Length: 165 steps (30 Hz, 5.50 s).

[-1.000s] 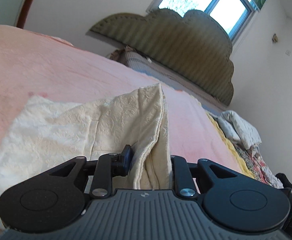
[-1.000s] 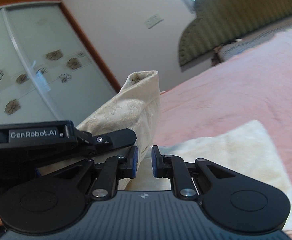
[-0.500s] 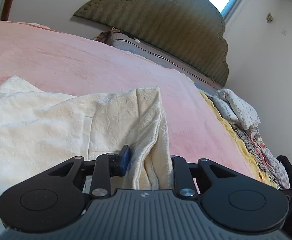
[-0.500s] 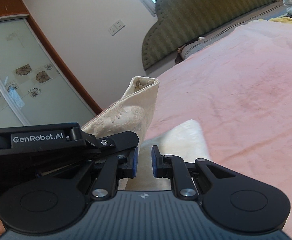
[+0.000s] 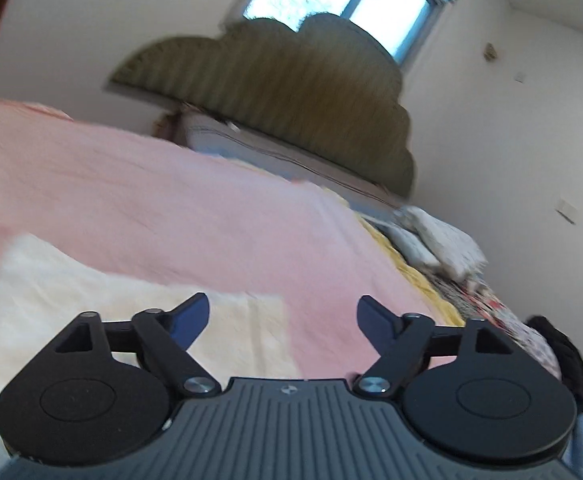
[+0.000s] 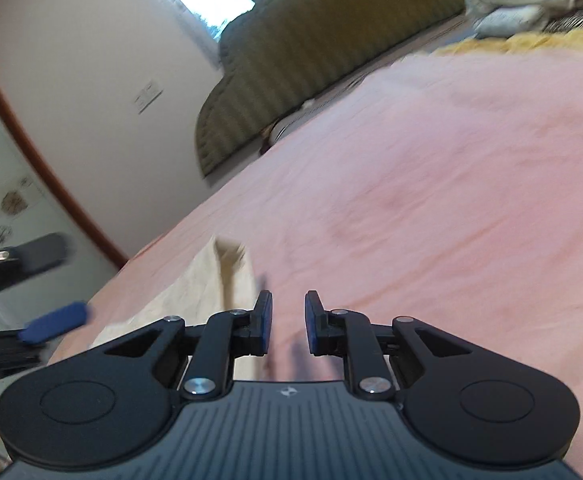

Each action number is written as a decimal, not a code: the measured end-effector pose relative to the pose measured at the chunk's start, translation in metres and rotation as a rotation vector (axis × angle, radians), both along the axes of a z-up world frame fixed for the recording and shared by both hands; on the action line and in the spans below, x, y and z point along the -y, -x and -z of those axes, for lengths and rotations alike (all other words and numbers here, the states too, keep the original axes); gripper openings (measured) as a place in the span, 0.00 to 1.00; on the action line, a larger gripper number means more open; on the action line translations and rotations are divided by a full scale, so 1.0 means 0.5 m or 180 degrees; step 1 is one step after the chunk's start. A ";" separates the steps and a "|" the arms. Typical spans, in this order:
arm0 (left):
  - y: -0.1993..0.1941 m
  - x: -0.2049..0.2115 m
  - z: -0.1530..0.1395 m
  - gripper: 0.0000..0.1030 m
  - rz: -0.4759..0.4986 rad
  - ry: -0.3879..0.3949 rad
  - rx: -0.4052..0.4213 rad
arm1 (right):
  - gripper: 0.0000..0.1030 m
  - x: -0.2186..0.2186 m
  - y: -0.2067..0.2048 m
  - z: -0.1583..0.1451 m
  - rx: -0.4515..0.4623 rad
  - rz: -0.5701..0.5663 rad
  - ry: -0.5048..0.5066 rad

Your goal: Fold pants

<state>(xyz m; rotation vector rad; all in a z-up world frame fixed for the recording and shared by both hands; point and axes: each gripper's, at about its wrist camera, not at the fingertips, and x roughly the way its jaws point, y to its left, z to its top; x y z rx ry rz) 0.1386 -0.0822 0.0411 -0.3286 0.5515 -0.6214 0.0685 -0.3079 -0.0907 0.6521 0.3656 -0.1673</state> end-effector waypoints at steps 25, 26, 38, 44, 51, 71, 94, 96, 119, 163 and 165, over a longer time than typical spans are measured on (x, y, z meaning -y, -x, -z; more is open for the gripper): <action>-0.259 -0.150 0.144 0.86 -0.0663 -0.0950 -0.0790 | 0.10 -0.060 -0.236 -0.038 -0.0481 -0.1156 0.0858; -0.257 -0.163 0.148 0.86 -0.0682 -0.0828 -0.0855 | 0.10 -0.061 -0.237 -0.033 -0.0514 -0.1161 0.0849; -0.073 -0.244 0.083 0.85 -0.0552 -0.0750 -0.0363 | 0.40 -0.141 -0.053 -0.103 -0.0054 -0.1413 0.1296; -0.001 -0.207 0.151 0.88 -0.0292 -0.1221 -0.0308 | 0.39 -0.184 -0.022 -0.044 -0.0459 -0.1707 0.1720; 0.005 -0.232 0.160 0.88 -0.0355 -0.1000 -0.0429 | 0.41 -0.170 0.001 -0.057 -0.0320 -0.1550 0.1676; 0.022 -0.195 0.155 0.94 -0.0554 -0.1477 -0.0283 | 0.57 -0.141 0.001 -0.022 -0.0483 -0.1468 0.1458; -0.143 -0.245 0.189 0.95 0.0594 -0.0272 -0.0891 | 0.67 0.052 -0.190 0.047 -0.0353 -0.2112 -0.0915; -0.133 -0.229 0.181 0.75 0.0554 -0.0466 -0.0758 | 0.55 0.043 -0.206 0.047 -0.0351 -0.2081 -0.0879; -0.146 -0.325 0.044 0.14 -0.0268 -0.0842 0.0190 | 0.21 -0.122 -0.277 -0.099 0.0235 -0.2154 -0.0337; -0.340 -0.331 0.121 0.85 -0.0789 -0.1086 -0.0765 | 0.62 -0.317 -0.404 -0.057 -0.0744 -0.1978 0.1977; -0.297 -0.339 0.097 0.83 -0.0907 -0.1081 -0.0709 | 0.62 -0.320 -0.380 -0.068 -0.0723 -0.1856 0.2052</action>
